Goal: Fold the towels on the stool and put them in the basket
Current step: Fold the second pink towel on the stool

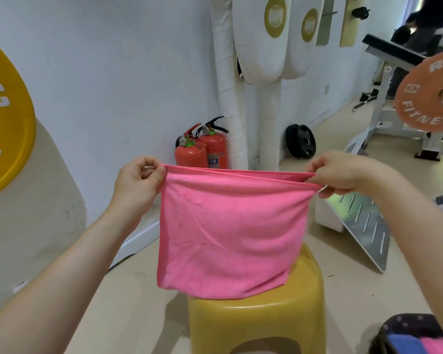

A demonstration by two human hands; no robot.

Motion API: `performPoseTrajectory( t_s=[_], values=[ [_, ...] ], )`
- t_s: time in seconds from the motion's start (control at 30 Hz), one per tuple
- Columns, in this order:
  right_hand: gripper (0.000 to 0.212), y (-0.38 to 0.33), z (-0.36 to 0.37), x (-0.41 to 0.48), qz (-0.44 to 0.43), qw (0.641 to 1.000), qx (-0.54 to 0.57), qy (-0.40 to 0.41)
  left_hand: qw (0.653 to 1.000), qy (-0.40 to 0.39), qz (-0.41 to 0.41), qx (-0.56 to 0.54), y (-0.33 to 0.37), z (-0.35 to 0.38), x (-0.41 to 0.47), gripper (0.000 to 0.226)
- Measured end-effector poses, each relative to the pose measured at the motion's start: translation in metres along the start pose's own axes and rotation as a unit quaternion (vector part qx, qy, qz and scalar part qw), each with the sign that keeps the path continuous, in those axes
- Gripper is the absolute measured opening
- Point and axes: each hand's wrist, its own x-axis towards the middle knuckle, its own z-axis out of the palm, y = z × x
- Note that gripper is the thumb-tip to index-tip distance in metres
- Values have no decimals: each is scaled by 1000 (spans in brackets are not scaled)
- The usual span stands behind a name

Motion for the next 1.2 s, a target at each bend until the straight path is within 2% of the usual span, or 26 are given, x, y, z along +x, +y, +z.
performPoseTrajectory(
  t_s=[0.07, 0.13, 0.2, 0.23, 0.3, 0.33, 0.4, 0.43, 0.5, 0.53, 0.63, 0.73, 0.8, 0.87, 1.0, 1.13, 1.2],
  values=[
    [20, 12, 16, 19, 9, 995, 50, 84, 1000, -2, -30, -8, -10, 12, 3, 23],
    [20, 15, 30, 29, -7, 971, 208, 119, 998, 7, -31, -60, -14, 20, 5, 23],
    [29, 8, 30, 36, -67, 915, 343, 201, 992, 19, 24, -126, -11, 22, 13, 19],
    [36, 3, 25, 37, -109, 884, 372, 261, 987, 15, 61, -146, -6, 22, 17, 15],
    [48, -8, 13, 33, -186, 838, 350, 376, 976, -10, 119, -183, 2, 19, 23, 10],
    [52, -9, 9, 28, -218, 830, 303, 414, 972, -20, 133, -193, 4, 18, 24, 10],
    [58, -4, 8, 19, -254, 848, 162, 436, 972, -38, 132, -189, -2, 16, 19, 11],
    [57, 4, 9, 15, -241, 875, 100, 408, 977, -46, 117, -172, -10, 16, 12, 14],
    [48, 22, 15, 9, -176, 943, 31, 279, 987, -73, 73, -120, -33, 10, -9, 20],
    [40, 34, 21, 6, -142, 966, 1, 217, 989, -104, 43, -95, -47, 8, -24, 20],
    [25, 71, 48, -5, -100, 987, -103, 76, 976, -213, -38, -18, -87, -2, -75, 12],
    [25, 108, 87, -17, -91, 976, -186, -73, 957, -270, -62, 83, -116, -12, -113, 17],
    [27, 125, 104, -25, -99, 968, -207, -103, 944, -299, -32, 138, -124, -17, -126, 18],
    [29, 136, 107, -28, -108, 968, -202, -100, 927, -328, -4, 179, -127, -18, -133, 24],
    [33, 143, 104, -27, -76, 980, -137, -121, 905, -374, -2, 200, -128, -17, -134, 32],
    [36, 143, 102, -33, 27, 983, -18, -182, 887, -430, -86, 149, -127, -20, -128, 34],
    [28, 142, 100, -36, 64, 974, -17, -218, 879, -445, -141, 102, -127, -22, -126, 20]
  ],
)
